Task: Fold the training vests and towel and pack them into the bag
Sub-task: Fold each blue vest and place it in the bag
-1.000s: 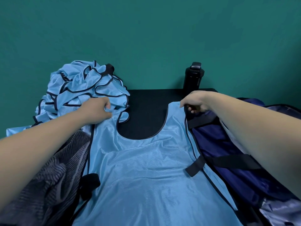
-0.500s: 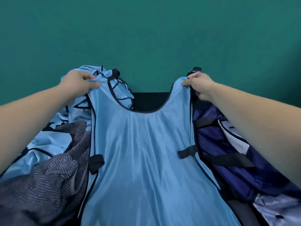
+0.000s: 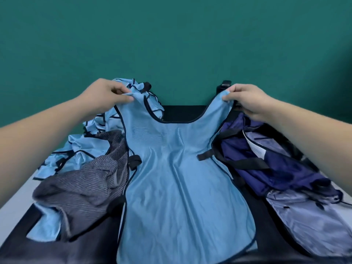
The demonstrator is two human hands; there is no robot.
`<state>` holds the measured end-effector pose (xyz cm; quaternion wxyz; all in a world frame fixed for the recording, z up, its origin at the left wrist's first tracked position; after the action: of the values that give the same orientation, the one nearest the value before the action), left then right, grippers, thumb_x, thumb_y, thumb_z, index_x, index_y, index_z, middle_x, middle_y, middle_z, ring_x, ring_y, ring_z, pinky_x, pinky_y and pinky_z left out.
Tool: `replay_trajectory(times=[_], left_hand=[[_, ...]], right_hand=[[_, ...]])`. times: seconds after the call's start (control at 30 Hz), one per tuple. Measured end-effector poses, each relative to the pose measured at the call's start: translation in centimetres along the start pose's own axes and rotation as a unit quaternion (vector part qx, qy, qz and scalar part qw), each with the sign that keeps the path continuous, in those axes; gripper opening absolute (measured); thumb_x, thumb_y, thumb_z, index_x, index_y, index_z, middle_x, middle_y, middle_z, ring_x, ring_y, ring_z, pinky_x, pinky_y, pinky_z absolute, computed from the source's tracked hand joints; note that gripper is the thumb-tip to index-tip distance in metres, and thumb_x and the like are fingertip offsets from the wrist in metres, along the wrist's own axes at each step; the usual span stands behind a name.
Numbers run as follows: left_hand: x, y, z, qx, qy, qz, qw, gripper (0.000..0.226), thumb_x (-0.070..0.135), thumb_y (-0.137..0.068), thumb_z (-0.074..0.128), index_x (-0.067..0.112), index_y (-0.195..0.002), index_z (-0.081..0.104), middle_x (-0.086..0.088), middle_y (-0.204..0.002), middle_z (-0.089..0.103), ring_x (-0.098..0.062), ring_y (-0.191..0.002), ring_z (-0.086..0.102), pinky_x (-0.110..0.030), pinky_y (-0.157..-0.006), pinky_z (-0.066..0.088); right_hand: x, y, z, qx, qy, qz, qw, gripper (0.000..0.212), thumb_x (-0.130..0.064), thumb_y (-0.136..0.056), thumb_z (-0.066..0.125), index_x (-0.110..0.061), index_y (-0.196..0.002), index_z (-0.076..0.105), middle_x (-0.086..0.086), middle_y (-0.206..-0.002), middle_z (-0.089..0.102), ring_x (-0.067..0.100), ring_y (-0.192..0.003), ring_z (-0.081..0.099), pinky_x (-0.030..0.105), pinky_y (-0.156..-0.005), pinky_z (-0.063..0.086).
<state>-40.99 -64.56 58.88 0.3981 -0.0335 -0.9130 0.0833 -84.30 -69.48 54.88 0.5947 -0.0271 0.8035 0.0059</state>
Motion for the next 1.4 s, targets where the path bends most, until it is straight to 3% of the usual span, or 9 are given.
replay_trajectory(times=[0.23,0.33,0.43,0.63,0.8,0.97,1.17,1.3,1.4], left_hand=[[1.9,9.8,1.5,-0.022,-0.022,0.016,0.999,0.014,0.038,-0.091,0.084,0.025,-0.094,0.08,0.008,-0.075,0.066,-0.003,-0.045,0.039,-0.026,-0.051,0.032],[1.5,14.1,2.6,-0.035,-0.022,0.017,0.999,0.011,0.036,-0.09,0.084,0.025,-0.092,0.08,0.014,-0.069,0.067,-0.001,-0.048,0.045,-0.024,-0.055,0.037],[0.9,18.0,3.8,-0.05,-0.034,0.022,0.998,0.009,0.037,-0.09,0.084,0.03,-0.094,0.081,0.01,-0.079,0.075,-0.008,-0.065,0.061,-0.03,-0.071,0.046],[-1.6,25.0,7.2,-0.085,-0.056,0.037,0.994,0.004,0.032,-0.091,0.084,0.031,-0.089,0.08,0.016,-0.079,0.074,0.0,-0.065,0.061,-0.017,-0.061,0.043],[-5.7,29.0,10.5,-0.133,-0.08,0.035,0.987,0.011,0.029,-0.087,0.087,0.037,-0.089,0.08,0.014,-0.084,0.076,-0.008,-0.075,0.068,-0.029,-0.072,0.053],[-7.1,31.6,12.9,-0.182,-0.12,0.072,0.973,0.018,0.027,-0.088,0.087,0.042,-0.089,0.077,0.014,-0.084,0.071,-0.011,-0.077,0.067,-0.025,-0.066,0.051],[-8.9,33.2,15.2,-0.252,-0.085,0.027,0.964,0.026,0.047,-0.078,0.093,0.04,-0.097,0.077,0.022,-0.096,0.073,-0.009,-0.083,0.071,-0.023,-0.079,0.057],[-8.4,30.9,14.9,-0.224,-0.076,0.016,0.972,0.019,0.048,-0.09,0.082,0.032,-0.096,0.073,0.013,-0.086,0.073,-0.008,-0.073,0.067,-0.027,-0.074,0.057],[-7.0,28.1,14.3,-0.152,-0.126,0.086,0.976,0.007,0.038,-0.097,0.074,0.038,-0.101,0.068,0.015,-0.092,0.068,-0.007,-0.084,0.066,-0.033,-0.078,0.057]], right_hand=[[0.8,10.4,0.7,-0.045,0.132,-0.057,0.989,0.006,-0.012,-0.088,0.078,-0.01,-0.091,0.074,0.008,-0.08,0.071,0.017,-0.073,0.057,0.032,-0.074,0.043],[1.9,14.2,0.8,-0.054,0.166,-0.061,0.983,0.007,-0.017,-0.09,0.077,-0.014,-0.089,0.071,0.018,-0.08,0.066,0.021,-0.061,0.048,0.031,-0.06,0.037],[2.9,18.0,1.4,-0.065,0.186,-0.081,0.977,0.006,-0.018,-0.089,0.076,-0.018,-0.087,0.07,0.017,-0.084,0.07,0.017,-0.07,0.054,0.035,-0.07,0.042],[6.4,25.8,3.9,-0.119,0.257,-0.095,0.954,0.008,-0.017,-0.093,0.074,-0.02,-0.088,0.069,0.001,-0.082,0.068,0.023,-0.07,0.055,0.039,-0.067,0.045],[10.2,29.8,6.2,-0.173,0.394,-0.148,0.891,0.02,-0.014,-0.084,0.07,-0.031,-0.085,0.06,-0.018,-0.081,0.061,0.001,-0.078,0.056,0.018,-0.069,0.037],[12.7,31.8,7.0,-0.206,0.486,-0.223,0.82,0.009,-0.028,-0.079,0.056,-0.033,-0.086,0.052,-0.016,-0.081,0.05,0.007,-0.079,0.044,0.035,-0.077,0.04],[14.1,32.6,7.7,-0.259,0.526,-0.221,0.779,0.01,-0.044,-0.089,0.055,-0.035,-0.086,0.055,-0.015,-0.086,0.051,0.005,-0.087,0.046,0.032,-0.091,0.039],[13.0,29.9,7.5,-0.205,0.5,-0.231,0.809,0.012,-0.034,-0.097,0.049,-0.03,-0.089,0.057,-0.012,-0.085,0.053,0.01,-0.083,0.048,0.037,-0.085,0.044],[12.7,27.4,7.7,-0.136,0.519,-0.273,0.798,0.016,-0.013,-0.093,0.057,-0.023,-0.103,0.065,-0.007,-0.099,0.06,0.02,-0.091,0.054,0.038,-0.08,0.046]])
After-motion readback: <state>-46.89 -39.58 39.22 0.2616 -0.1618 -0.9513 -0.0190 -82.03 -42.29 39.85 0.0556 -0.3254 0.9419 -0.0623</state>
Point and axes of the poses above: each hand's wrist, its own y-axis away from the middle knuckle, its own z-axis out of the palm, x = y × z, the point moved 10 cm from there along -y, towards the middle knuckle
